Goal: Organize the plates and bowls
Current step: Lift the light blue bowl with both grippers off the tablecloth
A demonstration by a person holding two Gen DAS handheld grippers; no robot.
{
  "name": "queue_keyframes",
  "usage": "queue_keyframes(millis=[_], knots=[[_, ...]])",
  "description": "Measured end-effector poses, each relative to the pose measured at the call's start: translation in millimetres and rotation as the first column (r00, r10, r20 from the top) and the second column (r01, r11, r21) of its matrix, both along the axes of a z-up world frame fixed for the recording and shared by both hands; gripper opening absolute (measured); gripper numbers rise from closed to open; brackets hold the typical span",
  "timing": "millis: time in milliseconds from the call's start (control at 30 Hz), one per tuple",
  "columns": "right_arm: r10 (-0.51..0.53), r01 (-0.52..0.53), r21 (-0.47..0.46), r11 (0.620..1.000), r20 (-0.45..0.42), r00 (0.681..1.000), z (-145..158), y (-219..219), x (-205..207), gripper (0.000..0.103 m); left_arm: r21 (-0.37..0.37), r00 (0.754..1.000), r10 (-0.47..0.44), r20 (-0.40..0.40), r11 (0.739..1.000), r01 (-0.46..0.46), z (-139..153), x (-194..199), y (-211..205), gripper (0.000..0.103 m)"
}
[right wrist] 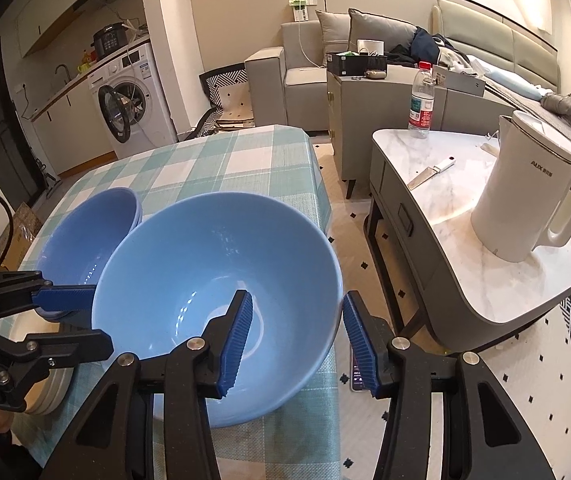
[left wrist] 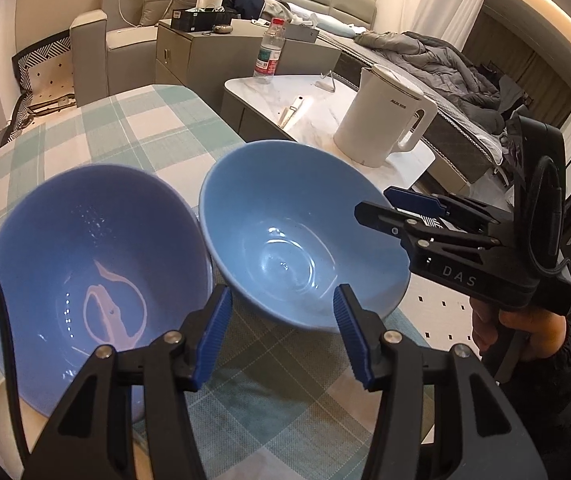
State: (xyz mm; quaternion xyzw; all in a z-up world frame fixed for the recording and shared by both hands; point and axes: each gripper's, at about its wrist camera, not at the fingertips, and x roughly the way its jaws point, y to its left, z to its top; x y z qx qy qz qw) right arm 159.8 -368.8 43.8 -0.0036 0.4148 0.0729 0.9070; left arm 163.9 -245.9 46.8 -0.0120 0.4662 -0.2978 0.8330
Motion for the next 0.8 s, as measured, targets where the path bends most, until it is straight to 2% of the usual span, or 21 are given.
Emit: queue_keyframes(millis=[267, 400, 800], knots=[[0.015, -0.014, -0.019, 1.000, 0.011, 1.000, -0.5, 0.7, 1.8, 0.049, 0.023, 0.999, -0.005, 0.033, 1.000, 0.005, -1.2, 2.8, -3.7, 0.052], [0.014, -0.015, 0.002, 1.000, 0.012, 1.000, -0.4, 0.0, 0.4, 0.048, 0.041, 0.999, -0.008, 0.048, 0.999, 0.006, -0.7, 1.5, -4.9, 0.052], [0.028, -0.028, 0.016, 0.999, 0.036, 0.999, 4.5, 0.7, -11.2, 0.048, 0.034, 0.996, -0.009, 0.091, 0.999, 0.006, 6.3, -4.2, -1.2, 0.051]])
